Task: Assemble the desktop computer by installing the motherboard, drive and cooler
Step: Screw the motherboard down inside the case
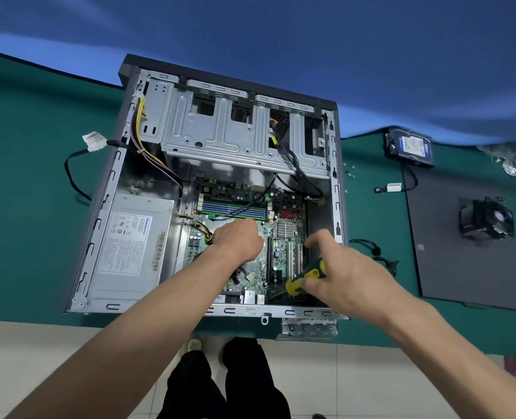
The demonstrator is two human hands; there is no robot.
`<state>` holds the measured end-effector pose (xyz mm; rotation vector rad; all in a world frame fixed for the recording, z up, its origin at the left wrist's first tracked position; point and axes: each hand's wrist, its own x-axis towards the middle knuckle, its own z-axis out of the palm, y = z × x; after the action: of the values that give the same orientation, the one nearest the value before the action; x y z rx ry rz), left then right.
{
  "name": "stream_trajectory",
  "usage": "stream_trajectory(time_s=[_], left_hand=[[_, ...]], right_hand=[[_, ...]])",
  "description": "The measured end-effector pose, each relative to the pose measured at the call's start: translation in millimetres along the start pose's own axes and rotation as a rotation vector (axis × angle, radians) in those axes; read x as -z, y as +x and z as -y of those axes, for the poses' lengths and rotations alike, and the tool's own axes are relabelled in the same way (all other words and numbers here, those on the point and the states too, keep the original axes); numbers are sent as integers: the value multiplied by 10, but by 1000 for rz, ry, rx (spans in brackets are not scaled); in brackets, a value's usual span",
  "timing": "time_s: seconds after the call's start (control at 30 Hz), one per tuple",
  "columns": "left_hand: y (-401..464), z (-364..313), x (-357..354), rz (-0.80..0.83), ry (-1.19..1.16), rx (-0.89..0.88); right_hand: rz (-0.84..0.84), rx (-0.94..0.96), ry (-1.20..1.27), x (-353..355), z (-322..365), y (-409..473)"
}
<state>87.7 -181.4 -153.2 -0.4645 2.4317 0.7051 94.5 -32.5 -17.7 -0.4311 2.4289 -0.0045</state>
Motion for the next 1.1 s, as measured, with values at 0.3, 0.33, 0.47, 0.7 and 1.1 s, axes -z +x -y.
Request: stream_trajectory(time_s=[0.3, 0.33, 0.47, 0.7, 1.1], left_hand=[[14, 23, -4, -10, -14, 5], [18, 24, -5, -13, -19, 6], [24, 27, -10, -12, -23, 8], [46, 43, -18, -17, -17, 8], [41, 42, -1, -3, -30, 17]], right_hand=[[-17, -7, 21, -7, -36, -27], [-47, -22, 0, -26, -28, -32], [53, -35, 110, -5, -38, -44], [-9, -23, 50, -21, -43, -57], [-2, -6, -51, -21, 10, -88]])
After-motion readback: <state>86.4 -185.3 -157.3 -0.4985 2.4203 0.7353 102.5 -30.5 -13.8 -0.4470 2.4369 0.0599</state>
